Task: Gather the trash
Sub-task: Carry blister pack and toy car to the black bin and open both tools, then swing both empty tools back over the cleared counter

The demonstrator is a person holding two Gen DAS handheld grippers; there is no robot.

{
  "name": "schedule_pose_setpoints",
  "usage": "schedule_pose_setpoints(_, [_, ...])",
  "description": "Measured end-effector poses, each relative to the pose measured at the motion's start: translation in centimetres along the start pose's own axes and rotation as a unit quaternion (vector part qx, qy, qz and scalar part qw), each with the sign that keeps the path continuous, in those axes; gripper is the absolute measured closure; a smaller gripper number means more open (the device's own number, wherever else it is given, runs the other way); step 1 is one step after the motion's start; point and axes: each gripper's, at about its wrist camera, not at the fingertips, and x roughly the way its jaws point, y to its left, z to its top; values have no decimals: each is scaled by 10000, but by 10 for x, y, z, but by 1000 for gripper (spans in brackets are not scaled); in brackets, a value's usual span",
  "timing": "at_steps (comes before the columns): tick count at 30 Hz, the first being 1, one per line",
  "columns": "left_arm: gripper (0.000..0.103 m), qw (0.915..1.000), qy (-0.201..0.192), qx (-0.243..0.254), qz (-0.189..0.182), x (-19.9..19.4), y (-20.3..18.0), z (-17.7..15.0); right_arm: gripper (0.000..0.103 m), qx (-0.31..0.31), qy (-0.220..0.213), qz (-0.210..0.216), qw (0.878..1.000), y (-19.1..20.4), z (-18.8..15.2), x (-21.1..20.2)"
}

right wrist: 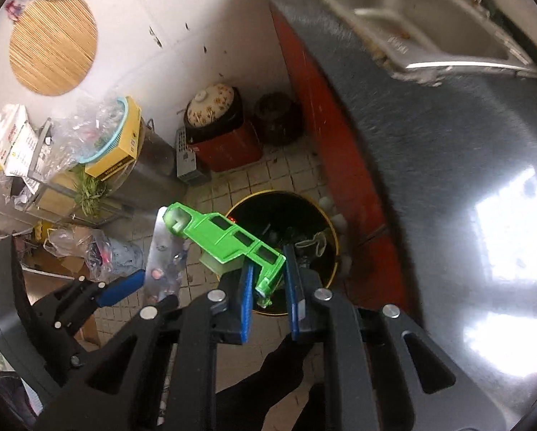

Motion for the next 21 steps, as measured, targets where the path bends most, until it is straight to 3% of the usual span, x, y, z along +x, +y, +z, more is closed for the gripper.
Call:
schedule_pose_setpoints(5, [61,9999,69,-76,-131,26,13,6,87,-62,159,-134,9998,4,13,26])
schedule_pose_setpoints(9, [49,9991,153,-146,-367,41,21,7,82,-1,251,-156,9996,3,21,39])
schedule_pose_setpoints(11, [48,9988,270,-188,-358,49,24,6,46,48,260,-165,9995,2,25,44])
schedule_pose_setpoints(13, [43,9985,343,-202,-367,54,25,5,35,2,162,-199,9997,4,25,43])
schedule_pose_setpoints(18, [30,9989,265,-187,-343,52,25,1,35,-127,113,-261,9995,2,17,37])
schedule_pose_setpoints(21, [28,9990,255,-100,-359,48,21,0,35,-60,94,-263,9996,-4,11,30])
